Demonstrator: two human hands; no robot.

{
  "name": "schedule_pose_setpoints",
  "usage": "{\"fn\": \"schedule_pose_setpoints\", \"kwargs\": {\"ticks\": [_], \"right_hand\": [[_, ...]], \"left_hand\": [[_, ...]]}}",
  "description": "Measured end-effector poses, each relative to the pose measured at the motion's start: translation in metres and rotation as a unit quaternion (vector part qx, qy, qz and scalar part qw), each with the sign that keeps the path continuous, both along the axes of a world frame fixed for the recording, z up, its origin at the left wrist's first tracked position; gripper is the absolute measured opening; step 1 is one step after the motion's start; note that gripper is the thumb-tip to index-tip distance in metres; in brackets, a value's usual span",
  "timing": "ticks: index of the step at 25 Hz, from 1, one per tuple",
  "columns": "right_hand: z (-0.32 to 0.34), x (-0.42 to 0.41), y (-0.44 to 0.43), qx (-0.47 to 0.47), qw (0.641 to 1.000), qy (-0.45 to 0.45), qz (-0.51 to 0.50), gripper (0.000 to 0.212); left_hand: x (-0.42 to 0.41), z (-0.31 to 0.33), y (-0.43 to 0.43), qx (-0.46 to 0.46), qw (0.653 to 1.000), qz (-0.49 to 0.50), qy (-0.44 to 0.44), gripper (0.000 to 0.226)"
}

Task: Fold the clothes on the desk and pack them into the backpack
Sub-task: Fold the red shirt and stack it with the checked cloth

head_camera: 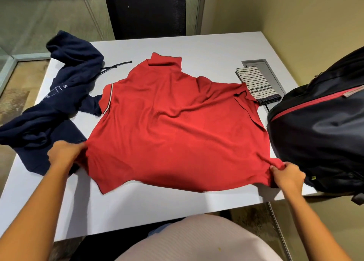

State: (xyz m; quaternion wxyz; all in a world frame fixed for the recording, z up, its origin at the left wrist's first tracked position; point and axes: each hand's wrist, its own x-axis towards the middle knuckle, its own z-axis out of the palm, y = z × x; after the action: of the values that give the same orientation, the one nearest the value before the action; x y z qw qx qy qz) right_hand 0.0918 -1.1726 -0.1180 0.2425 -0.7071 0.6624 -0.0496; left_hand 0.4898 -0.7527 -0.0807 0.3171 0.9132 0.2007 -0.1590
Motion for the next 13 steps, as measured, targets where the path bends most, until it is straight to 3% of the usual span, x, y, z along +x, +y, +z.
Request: {"fn": "schedule_pose_setpoints", "kwargs": {"ticks": [3,5,7,8,9,10,11,13], "right_hand": [[0.005,0.017,-0.041,0.085,0.977,-0.150,-0.128,0.025],[0.013,0.033,-0.056,0.140,0.908,-0.326,-0.222,0.011],[0.016,0.051,-0.057,0.178,0.839,-0.442,-0.264,0.029],[0.018,0.058,-0.050,0.179,0.837,-0.451,-0.253,0.021],[0.015,0.063,-0.042,0.150,0.870,-0.416,-0.220,0.014],[0.011,0.066,-0.031,0.091,0.925,-0.326,-0.173,0.025],[0.003,0.066,-0.018,0.027,0.964,-0.241,-0.106,0.035],[-0.015,0.067,0.009,-0.083,0.975,-0.192,0.073,0.035]], "left_hand": [[0.043,0.023,-0.028,-0.242,0.968,0.058,0.038,0.016],[0.062,0.033,-0.052,-0.362,0.929,0.070,0.039,0.016],[0.073,0.034,-0.070,-0.440,0.895,0.071,0.013,0.017],[0.075,0.031,-0.077,-0.442,0.895,0.066,-0.004,0.015],[0.075,0.023,-0.081,-0.418,0.907,0.052,-0.026,0.010],[0.074,0.012,-0.083,-0.365,0.930,0.027,-0.044,0.010],[0.071,-0.001,-0.083,-0.292,0.955,-0.010,-0.054,0.023],[0.062,-0.027,-0.082,-0.100,0.990,-0.052,-0.080,0.037]]}}
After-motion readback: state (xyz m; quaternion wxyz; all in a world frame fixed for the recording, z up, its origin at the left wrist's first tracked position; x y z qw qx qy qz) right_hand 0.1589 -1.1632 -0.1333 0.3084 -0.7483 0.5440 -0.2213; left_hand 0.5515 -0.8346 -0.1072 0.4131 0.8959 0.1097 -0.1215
